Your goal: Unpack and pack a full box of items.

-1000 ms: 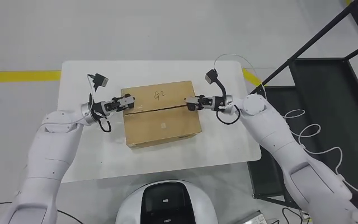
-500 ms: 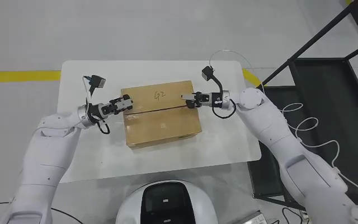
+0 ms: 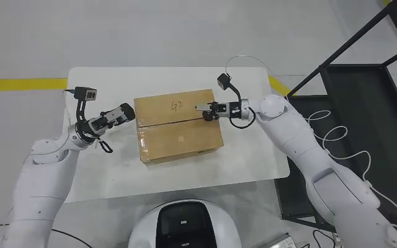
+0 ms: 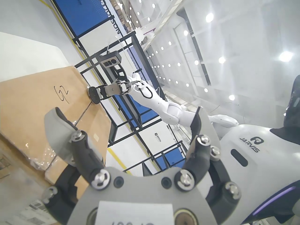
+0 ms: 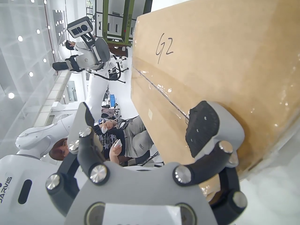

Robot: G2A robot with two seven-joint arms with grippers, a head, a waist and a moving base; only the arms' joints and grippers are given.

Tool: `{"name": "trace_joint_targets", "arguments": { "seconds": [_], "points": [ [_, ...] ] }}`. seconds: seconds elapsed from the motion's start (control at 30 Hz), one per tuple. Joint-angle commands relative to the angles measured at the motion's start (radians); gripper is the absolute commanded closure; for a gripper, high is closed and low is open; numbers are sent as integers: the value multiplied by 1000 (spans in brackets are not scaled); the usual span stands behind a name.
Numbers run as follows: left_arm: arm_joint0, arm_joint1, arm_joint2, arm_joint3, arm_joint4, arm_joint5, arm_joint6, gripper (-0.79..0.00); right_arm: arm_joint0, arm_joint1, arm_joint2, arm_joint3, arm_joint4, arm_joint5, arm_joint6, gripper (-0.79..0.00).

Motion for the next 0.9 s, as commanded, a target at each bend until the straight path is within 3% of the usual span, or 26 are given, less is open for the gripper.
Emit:
{"name": "trace_joint_targets", "arguments": {
  "seconds": [0.0, 0.87],
  "points": [
    [14, 5, -14, -6, -6, -1, 1, -785, 6, -5, -4, 12, 0, -3, 1, -785],
    [39, 10, -39, 0, -44, -13, 16, -785, 13, -13, 1, 31, 6, -24, 1, -785]
  ]
}}
